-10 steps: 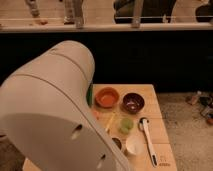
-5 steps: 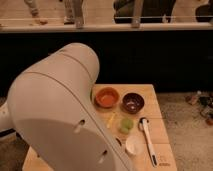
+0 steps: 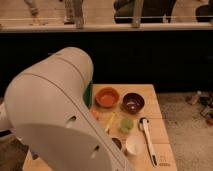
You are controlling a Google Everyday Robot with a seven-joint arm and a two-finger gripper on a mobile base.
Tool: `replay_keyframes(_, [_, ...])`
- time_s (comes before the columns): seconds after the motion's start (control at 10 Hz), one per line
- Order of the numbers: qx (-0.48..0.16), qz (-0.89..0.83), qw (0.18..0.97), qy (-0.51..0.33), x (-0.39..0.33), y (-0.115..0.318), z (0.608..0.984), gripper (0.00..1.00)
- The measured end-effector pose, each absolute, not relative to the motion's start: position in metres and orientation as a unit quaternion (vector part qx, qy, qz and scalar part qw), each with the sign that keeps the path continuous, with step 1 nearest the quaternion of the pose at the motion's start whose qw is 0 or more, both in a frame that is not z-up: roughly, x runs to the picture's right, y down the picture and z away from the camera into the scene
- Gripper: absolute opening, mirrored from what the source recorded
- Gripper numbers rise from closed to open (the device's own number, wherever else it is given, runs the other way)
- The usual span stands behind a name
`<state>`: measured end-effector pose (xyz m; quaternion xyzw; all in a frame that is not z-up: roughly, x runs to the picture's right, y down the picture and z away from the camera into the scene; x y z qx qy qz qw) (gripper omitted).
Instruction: Place sponge in table surface
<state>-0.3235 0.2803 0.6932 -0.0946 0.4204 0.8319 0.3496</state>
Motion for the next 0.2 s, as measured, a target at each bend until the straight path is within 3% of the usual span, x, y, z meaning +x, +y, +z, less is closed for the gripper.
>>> replay_keyframes(0.2, [-0.099, 0.829, 0.358, 0.419, -0.3333, 0.2815, 0.6927, 0.0])
